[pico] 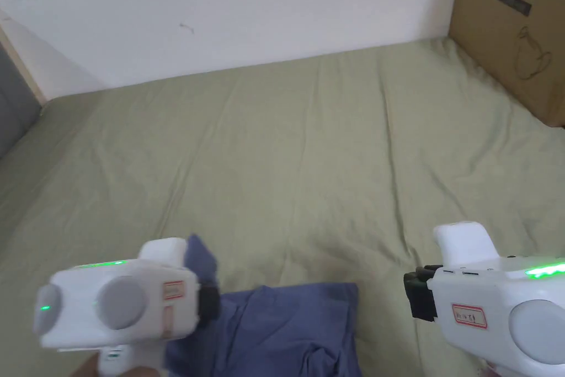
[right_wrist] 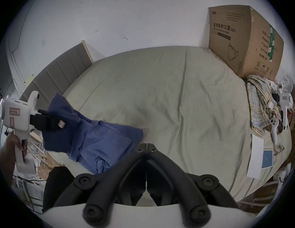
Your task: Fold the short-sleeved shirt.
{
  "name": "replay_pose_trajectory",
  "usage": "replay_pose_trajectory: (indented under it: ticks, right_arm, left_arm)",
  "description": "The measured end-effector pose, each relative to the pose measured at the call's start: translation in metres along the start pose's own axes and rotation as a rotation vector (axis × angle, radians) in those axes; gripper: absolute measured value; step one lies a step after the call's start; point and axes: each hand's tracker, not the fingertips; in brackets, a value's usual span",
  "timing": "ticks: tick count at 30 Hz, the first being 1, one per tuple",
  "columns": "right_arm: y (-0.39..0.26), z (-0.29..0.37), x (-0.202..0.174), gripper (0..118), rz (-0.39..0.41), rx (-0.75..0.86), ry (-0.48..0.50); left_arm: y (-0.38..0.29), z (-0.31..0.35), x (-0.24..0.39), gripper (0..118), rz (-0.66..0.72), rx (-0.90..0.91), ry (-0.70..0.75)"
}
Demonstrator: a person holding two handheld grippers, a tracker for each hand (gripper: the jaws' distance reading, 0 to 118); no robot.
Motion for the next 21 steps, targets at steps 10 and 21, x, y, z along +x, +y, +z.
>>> replay_pose_trajectory:
  ticks: [10,21]
  right_arm:
    - [-0.004,0.006,0.018,0,-0.035,0.000,-0.022]
    - [0.002,0.010,0.018,0,-0.056,0.053,0.002]
  left_arm:
    - [-0.005,-0.096,0.088,115,0.034,-0.181,-0.216]
    - [0.011,-0.002,0.044,0,-0.079,0.034,-0.104]
